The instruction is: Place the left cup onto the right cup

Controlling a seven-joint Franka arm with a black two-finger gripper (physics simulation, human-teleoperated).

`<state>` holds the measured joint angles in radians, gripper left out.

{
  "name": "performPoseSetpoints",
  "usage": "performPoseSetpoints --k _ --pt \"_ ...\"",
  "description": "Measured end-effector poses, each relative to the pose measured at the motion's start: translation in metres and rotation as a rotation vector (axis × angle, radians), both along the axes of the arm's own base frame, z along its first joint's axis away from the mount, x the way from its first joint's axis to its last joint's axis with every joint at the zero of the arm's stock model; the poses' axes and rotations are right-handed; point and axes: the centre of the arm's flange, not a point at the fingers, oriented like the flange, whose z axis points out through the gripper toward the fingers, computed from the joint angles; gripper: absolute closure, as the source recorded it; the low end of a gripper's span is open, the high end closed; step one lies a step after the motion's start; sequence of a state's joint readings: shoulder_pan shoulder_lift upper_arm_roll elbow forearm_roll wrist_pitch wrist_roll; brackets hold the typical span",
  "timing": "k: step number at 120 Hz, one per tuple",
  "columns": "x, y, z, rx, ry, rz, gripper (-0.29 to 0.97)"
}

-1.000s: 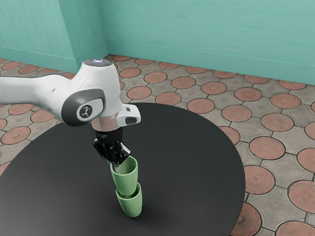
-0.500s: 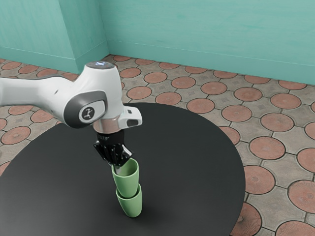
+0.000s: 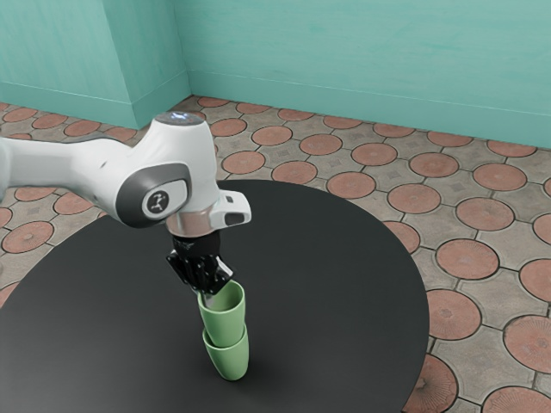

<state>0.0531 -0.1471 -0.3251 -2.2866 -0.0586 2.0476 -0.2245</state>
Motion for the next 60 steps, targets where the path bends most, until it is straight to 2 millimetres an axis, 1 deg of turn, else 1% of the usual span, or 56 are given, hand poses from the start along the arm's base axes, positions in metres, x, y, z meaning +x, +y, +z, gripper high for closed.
performPoseSetpoints --k 27,41,51,60 --pt "0.001 0.0 -0.003 -0.001 0.004 0.001 0.79" --pt "-0.001 0.001 -0.01 0.0 0.01 0.002 0.78" --pt "0.0 0.001 -0.01 -0.003 0.007 0.003 0.73" --pt "0.0 0.0 -0.01 -0.005 0.004 0.003 0.63"
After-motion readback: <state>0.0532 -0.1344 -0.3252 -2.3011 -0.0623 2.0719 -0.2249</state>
